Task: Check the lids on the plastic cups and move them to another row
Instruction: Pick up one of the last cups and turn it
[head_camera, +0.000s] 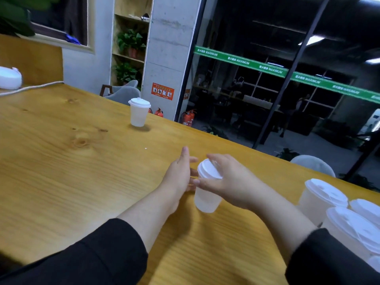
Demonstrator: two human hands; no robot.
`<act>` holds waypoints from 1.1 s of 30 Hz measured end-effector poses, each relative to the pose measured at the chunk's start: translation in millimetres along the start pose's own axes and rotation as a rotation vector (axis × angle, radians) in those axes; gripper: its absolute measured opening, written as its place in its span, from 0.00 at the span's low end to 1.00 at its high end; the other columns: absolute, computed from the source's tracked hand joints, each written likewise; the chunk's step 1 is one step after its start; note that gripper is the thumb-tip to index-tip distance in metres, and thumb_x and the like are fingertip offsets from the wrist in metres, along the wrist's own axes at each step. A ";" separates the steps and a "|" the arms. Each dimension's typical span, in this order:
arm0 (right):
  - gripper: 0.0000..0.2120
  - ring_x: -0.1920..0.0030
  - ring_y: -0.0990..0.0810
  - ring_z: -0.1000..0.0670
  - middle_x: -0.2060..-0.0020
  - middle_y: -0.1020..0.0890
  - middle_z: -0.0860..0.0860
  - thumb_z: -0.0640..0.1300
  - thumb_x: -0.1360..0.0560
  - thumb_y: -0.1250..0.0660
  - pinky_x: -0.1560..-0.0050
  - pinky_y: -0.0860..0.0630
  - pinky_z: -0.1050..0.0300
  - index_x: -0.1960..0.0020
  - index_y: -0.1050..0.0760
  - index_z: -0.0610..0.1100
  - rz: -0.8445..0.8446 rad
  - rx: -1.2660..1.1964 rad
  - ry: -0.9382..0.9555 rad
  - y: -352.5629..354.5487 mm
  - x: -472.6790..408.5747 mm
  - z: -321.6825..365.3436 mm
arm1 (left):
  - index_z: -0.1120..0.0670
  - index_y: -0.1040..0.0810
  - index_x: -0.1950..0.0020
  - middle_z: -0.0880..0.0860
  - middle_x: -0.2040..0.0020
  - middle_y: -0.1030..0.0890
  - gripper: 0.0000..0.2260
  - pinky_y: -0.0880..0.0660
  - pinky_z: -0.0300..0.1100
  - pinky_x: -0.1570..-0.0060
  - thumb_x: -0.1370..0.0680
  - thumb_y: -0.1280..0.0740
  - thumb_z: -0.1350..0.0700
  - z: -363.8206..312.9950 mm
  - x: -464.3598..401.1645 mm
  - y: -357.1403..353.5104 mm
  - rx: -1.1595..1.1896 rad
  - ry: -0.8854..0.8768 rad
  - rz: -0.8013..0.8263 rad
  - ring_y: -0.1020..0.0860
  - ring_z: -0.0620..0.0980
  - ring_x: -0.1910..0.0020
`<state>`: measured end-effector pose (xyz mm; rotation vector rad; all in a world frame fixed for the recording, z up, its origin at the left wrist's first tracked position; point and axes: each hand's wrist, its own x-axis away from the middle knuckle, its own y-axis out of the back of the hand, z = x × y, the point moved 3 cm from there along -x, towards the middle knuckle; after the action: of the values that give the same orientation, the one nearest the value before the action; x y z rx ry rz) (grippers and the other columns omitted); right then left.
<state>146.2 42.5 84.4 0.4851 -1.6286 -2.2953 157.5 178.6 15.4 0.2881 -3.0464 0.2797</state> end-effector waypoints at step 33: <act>0.20 0.45 0.25 0.58 0.42 0.25 0.58 0.60 0.22 0.38 0.54 0.29 0.60 0.32 0.29 0.58 -0.443 -0.309 0.077 8.0 -10.6 19.4 | 0.53 0.16 0.47 0.52 0.63 0.20 0.18 0.36 0.39 0.73 0.21 0.31 0.39 -4.2 9.1 -3.5 0.425 0.172 0.140 0.26 0.51 0.70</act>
<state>147.7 60.8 99.1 0.9170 -1.1867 -2.7375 149.5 174.4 20.8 0.0655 -2.8129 0.9122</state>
